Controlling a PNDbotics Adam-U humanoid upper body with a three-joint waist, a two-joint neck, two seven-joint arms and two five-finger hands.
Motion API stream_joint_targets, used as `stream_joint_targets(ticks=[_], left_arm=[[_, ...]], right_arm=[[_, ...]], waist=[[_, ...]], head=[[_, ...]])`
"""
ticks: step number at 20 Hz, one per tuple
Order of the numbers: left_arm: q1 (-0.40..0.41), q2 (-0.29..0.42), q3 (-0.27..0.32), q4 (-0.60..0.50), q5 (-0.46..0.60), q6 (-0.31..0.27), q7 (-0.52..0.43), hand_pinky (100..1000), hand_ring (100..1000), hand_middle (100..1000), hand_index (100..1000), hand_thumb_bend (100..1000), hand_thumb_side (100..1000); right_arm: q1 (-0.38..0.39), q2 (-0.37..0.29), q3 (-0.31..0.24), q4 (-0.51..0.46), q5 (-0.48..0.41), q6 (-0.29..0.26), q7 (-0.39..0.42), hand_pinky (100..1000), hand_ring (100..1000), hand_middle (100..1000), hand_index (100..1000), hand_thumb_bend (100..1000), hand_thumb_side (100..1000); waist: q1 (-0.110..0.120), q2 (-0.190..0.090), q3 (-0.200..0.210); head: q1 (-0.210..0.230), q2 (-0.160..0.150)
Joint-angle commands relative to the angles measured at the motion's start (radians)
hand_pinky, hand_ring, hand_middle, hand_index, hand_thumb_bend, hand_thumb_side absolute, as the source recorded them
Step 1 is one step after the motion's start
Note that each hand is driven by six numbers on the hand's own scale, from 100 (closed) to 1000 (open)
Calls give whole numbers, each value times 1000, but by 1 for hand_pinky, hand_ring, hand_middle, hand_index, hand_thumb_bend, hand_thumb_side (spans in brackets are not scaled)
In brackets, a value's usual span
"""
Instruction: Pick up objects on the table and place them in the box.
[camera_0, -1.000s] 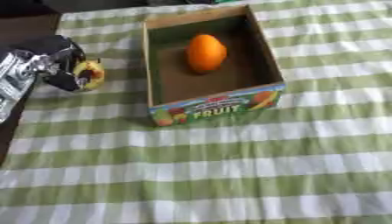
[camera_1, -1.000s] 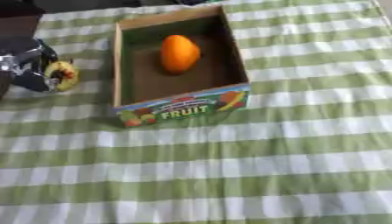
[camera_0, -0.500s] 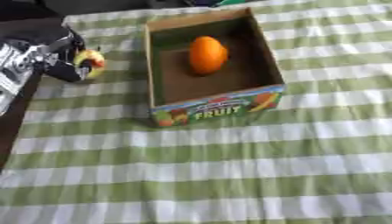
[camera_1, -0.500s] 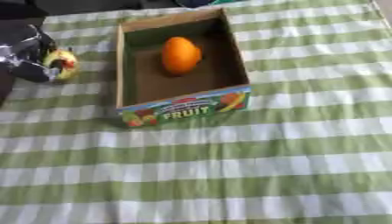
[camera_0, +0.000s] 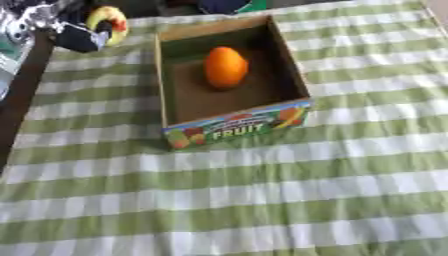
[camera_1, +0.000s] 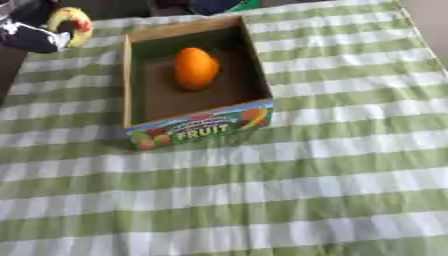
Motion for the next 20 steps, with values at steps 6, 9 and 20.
stream_joint_targets(ticks=[6,9,20], left_arm=[[-86,-131,-19,-41,-54,-18,12,224,451,410,455,100,284],[-99,-180,-27,-42,-81,-25,15,225,451,410,455,100,284],[-56,-353,-70,23,-252,-50,53,219,453,411,454,100,276]], right_arm=[[-28,-3,0,-19,-9,-8,-7,772,753,641,841,100,969],[-34,2,1,-19,-11,-9,-8,772,753,641,841,100,968],[-52,12,5,-19,-19,-16,-6,772,754,642,841,100,968]], waist=[[-16,-29,-9],[-19,-29,-10],[-27,-19,-14]], head=[[17,-4],[22,-6],[41,-16]])
